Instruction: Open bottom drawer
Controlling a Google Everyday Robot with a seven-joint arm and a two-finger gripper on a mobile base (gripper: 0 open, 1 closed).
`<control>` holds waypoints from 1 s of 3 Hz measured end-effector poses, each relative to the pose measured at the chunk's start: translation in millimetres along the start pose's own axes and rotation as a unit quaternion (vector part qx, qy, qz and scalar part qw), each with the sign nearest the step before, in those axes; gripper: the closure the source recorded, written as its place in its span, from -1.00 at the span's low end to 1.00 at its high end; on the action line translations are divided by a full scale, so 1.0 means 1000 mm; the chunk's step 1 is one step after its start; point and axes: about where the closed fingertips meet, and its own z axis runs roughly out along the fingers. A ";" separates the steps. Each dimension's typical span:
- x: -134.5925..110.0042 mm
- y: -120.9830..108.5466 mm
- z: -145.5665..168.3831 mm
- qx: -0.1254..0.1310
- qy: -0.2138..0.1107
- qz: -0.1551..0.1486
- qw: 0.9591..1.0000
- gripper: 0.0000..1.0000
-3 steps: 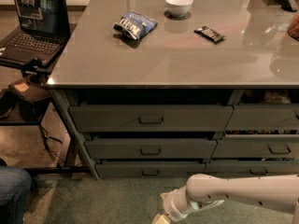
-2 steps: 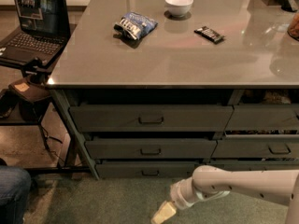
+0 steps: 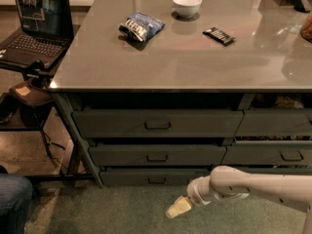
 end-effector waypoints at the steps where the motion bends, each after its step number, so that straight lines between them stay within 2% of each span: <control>1: 0.004 -0.012 -0.014 0.027 -0.032 -0.038 0.998 -1.00; 2: -0.007 -0.045 -0.055 0.069 -0.080 -0.115 0.988 -1.00; 3: -0.007 -0.053 -0.068 0.074 -0.081 -0.150 0.983 -1.00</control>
Offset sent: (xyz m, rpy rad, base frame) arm 0.0176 -0.0967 0.0742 -0.0057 -0.4681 0.4619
